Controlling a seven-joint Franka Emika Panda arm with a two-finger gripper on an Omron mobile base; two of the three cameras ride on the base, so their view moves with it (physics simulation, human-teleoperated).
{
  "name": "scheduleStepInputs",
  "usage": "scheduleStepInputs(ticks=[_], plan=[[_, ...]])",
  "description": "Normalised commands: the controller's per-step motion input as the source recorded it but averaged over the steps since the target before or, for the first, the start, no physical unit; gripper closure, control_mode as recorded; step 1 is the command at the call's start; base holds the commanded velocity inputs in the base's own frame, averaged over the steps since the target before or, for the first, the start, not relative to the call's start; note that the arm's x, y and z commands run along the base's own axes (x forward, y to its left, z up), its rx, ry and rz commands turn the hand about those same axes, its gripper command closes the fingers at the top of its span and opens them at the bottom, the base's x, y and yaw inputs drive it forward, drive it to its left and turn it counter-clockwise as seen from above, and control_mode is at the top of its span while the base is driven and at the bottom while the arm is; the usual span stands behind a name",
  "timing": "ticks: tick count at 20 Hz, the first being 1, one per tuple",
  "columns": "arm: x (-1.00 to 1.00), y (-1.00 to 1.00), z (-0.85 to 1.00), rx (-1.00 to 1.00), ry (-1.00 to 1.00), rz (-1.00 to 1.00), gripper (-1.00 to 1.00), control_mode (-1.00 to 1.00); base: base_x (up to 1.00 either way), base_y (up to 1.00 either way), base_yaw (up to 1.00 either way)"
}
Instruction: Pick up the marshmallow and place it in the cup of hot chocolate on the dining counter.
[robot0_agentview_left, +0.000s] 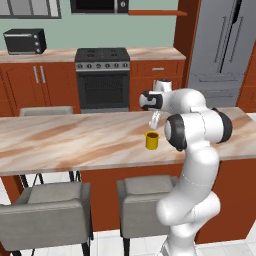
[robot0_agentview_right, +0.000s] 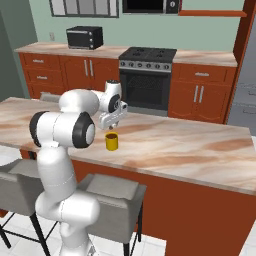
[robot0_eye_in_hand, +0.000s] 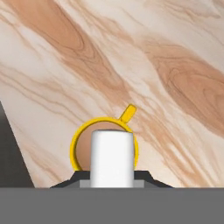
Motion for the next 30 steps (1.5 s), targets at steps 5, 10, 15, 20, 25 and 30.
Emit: scheduleStepInputs(ticks=[5,10,15,20,25,30], plan=[[-0.16,0.00,-0.02,0.00,0.01,-0.04,1.00,-1.00,0.00,0.00,0.00],[-0.14,0.00,-0.06,0.00,0.00,-0.01,1.00,-1.00,0.00,0.00,0.00],[-0.01,0.00,-0.19,0.00,0.06,0.00,1.00,-1.00,0.00,0.00,0.00],[0.00,0.00,-0.13,-0.01,0.06,0.00,1.00,-1.00,0.00,0.00,0.00],[0.05,0.00,-0.03,0.00,0.03,0.00,1.00,-1.00,0.00,0.00,0.00],[0.00,0.01,-0.06,0.00,0.03,0.00,1.00,-1.00,0.00,0.00,0.00]])
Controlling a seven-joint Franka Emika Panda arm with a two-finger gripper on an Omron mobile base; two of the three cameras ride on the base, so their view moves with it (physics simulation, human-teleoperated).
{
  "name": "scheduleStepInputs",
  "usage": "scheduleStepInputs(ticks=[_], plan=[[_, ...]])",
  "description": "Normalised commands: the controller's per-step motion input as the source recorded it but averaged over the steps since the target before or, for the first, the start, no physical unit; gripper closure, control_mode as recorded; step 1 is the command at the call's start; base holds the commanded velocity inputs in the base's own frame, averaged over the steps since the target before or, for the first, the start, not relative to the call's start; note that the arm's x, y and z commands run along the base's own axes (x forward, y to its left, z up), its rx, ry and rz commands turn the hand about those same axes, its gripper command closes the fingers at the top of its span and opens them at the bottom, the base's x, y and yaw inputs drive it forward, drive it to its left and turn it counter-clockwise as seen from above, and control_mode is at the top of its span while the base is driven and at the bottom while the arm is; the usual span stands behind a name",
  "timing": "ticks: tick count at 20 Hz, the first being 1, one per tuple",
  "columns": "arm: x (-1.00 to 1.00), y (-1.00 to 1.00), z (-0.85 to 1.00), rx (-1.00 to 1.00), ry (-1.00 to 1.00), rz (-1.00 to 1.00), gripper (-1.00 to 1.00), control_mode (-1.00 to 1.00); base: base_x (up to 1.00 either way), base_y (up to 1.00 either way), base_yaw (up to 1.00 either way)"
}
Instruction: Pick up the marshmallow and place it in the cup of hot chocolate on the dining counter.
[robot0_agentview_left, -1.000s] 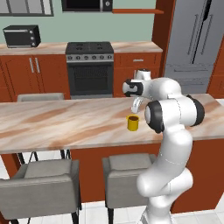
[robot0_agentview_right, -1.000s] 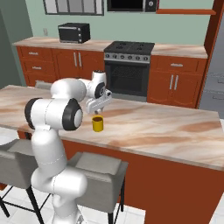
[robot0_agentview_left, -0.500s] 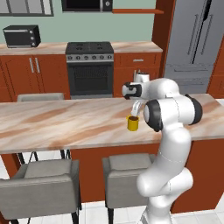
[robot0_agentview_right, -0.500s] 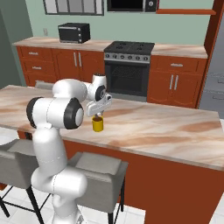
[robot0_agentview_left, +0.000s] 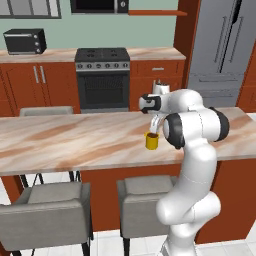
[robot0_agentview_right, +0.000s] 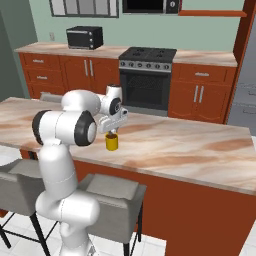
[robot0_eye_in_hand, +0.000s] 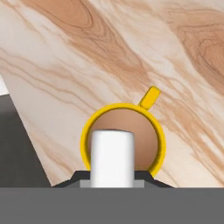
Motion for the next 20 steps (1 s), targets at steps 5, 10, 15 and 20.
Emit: scheduleStepInputs(ticks=[5,10,15,20], plan=[[0.09,0.00,-0.06,0.00,0.02,0.00,1.00,-1.00,0.00,0.00,0.00],[0.01,0.12,0.02,-0.05,0.07,0.00,1.00,-1.00,0.00,0.00,0.00],[0.00,0.02,0.10,-0.11,0.14,0.00,1.00,-1.00,0.00,0.00,0.00],[0.00,0.02,0.18,-0.07,0.20,0.00,1.00,-1.00,0.00,0.00,0.00]])
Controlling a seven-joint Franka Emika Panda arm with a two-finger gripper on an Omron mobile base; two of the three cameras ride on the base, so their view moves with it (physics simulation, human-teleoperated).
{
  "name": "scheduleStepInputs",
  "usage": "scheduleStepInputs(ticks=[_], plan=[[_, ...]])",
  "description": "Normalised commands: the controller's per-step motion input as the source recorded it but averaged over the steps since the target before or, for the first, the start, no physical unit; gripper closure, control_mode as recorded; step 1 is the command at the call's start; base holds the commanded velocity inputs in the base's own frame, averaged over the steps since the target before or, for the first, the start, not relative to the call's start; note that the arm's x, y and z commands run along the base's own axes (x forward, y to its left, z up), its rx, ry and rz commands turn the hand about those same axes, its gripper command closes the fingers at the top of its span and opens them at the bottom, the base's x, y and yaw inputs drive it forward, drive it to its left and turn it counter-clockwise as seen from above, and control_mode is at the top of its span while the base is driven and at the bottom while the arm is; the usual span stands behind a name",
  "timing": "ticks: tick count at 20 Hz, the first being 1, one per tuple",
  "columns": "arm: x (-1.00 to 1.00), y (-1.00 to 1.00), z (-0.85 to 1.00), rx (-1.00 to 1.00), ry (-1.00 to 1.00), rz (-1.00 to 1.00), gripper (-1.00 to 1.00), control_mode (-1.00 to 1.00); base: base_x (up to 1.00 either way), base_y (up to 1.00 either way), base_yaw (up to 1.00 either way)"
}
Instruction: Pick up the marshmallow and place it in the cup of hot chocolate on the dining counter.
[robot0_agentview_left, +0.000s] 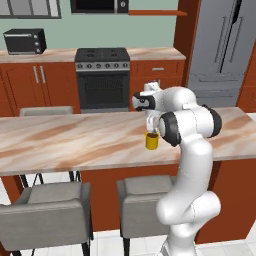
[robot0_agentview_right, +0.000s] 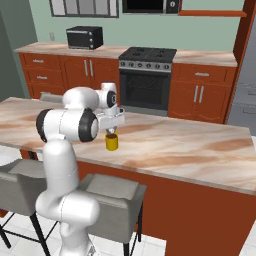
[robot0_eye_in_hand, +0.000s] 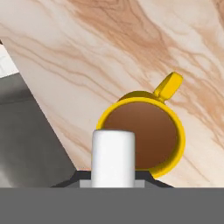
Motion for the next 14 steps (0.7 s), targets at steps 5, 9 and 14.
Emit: scheduleStepInputs(ticks=[5,9,14], plan=[[0.00,-0.03,0.04,-0.03,0.16,0.01,1.00,-1.00,0.00,0.00,0.00],[0.00,-0.12,0.00,-0.08,0.12,0.04,1.00,-1.00,0.00,0.00,0.00],[0.00,-0.05,-0.01,-0.12,0.08,0.05,1.00,-1.00,0.00,0.00,0.00]])
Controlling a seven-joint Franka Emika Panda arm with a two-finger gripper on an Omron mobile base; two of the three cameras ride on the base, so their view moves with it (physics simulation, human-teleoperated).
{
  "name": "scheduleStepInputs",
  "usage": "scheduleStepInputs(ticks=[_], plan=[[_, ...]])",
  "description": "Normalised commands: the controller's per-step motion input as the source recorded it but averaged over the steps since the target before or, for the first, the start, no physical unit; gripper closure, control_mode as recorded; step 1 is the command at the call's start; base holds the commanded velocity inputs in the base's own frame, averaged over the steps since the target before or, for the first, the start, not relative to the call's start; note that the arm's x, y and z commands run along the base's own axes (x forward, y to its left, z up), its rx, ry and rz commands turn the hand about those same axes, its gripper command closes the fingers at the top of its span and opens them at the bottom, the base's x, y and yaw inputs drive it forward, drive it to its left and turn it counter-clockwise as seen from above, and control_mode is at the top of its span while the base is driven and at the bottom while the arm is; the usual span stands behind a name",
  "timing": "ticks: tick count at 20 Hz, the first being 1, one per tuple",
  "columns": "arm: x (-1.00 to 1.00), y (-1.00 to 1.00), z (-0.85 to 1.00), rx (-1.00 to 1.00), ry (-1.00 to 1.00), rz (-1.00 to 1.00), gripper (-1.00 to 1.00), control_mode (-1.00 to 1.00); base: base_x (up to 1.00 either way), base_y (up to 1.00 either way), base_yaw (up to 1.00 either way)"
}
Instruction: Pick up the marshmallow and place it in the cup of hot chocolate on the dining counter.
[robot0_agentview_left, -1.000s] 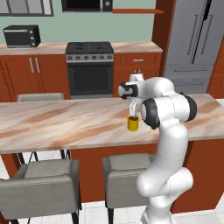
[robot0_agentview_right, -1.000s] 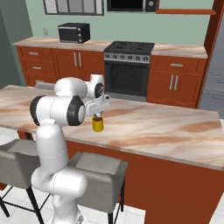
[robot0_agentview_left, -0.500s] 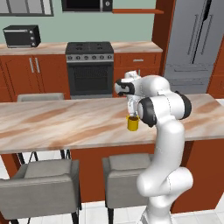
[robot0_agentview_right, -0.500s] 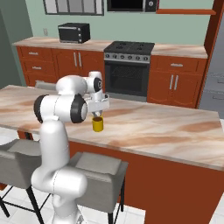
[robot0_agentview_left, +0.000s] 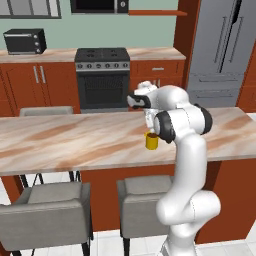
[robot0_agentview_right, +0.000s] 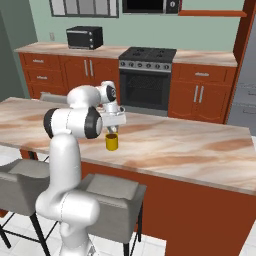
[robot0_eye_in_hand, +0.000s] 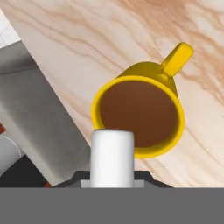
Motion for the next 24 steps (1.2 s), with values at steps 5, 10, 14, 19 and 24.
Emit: scheduleStepInputs(ticks=[5,10,14,19,24], plan=[[0.04,0.00,-0.10,-0.12,0.07,0.05,1.00,-1.00,0.00,0.00,0.00],[0.11,0.00,-0.18,-0.12,0.07,0.04,1.00,-1.00,0.00,0.00,0.00],[0.30,0.00,-0.03,-0.06,0.00,0.02,1.00,-1.00,0.00,0.00,0.00],[0.33,0.00,-0.12,-0.05,0.00,0.02,1.00,-1.00,0.00,0.00,0.00],[0.24,0.01,-0.18,-0.04,0.00,0.01,1.00,-1.00,0.00,0.00,0.00]])
